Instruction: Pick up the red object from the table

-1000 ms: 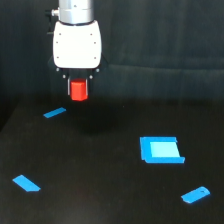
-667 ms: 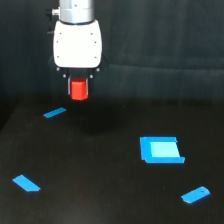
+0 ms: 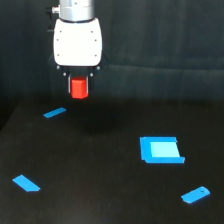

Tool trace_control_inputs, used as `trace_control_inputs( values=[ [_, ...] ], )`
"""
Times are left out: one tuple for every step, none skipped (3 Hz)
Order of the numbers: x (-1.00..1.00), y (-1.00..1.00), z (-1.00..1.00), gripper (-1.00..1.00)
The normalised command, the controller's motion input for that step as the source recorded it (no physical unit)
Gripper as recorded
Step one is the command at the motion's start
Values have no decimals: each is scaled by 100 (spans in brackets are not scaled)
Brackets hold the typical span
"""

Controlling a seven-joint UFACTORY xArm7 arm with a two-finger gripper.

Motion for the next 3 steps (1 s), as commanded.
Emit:
trace_control_inputs(
  values=[
    [4,-1,17,-100],
    [0,5,16,-93],
    [-2,-3,4,-100]
  ],
)
